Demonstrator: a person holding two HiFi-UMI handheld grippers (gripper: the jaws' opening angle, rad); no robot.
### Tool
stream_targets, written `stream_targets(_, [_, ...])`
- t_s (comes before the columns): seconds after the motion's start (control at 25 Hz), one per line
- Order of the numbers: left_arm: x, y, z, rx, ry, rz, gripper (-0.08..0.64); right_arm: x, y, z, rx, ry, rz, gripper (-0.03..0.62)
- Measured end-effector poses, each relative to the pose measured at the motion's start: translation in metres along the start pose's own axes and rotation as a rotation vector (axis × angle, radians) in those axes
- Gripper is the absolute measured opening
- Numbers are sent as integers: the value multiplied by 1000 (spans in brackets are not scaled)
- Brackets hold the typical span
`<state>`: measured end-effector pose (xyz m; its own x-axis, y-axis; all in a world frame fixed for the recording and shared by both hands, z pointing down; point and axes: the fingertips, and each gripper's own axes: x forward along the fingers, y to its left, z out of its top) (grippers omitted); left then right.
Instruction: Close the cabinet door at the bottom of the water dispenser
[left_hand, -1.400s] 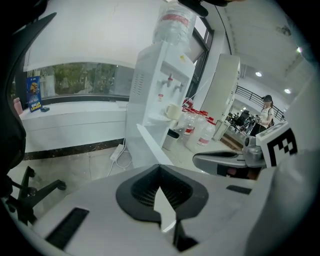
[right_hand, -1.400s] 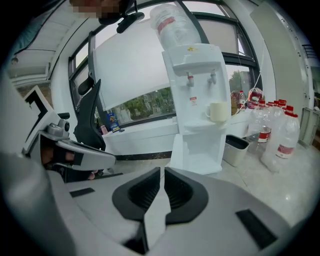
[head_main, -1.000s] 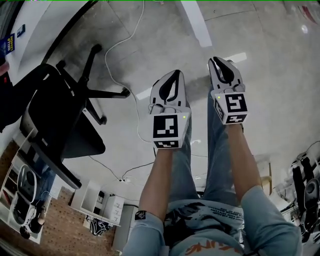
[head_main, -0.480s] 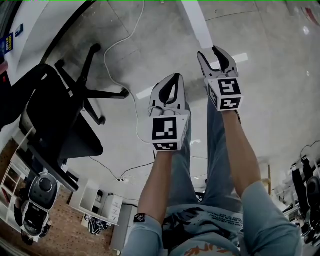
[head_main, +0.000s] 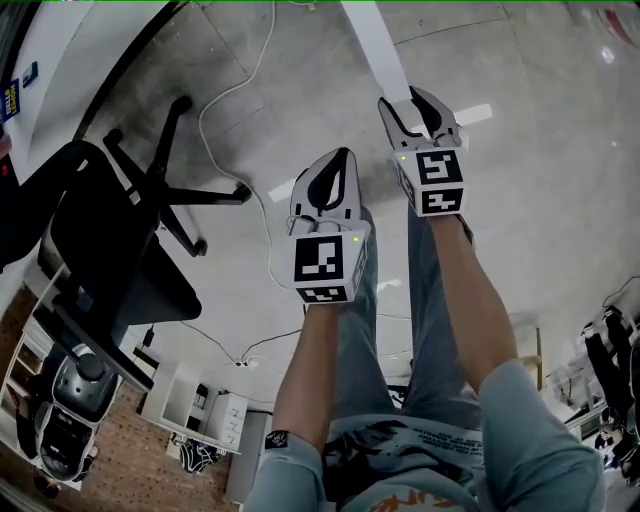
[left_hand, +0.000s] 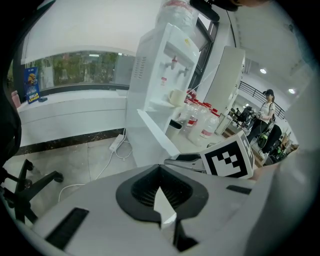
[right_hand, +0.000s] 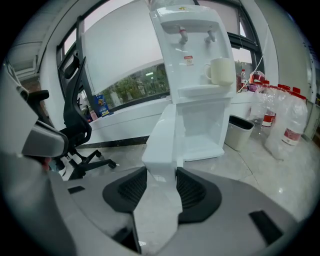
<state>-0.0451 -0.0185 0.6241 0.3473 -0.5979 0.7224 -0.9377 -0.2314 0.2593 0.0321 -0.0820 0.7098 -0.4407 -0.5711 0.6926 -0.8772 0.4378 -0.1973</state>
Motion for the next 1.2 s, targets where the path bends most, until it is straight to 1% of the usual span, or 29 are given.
stream_targets(0.2, [7, -4, 2, -3, 3, 4, 11, -2, -5, 0, 16, 7, 7, 195])
stream_targets(0.44, [22, -15, 8, -20, 2, 8, 11, -5, -23, 1, -8, 14, 16, 193])
stream_targets(0.72, [41, -42, 20, -21, -10, 3, 11, -17, -55, 2, -33, 12, 14, 190])
stream_targets(1.2, [75, -63, 38, -42, -23, 12, 11, -18, -112, 15, -72, 28, -4, 190])
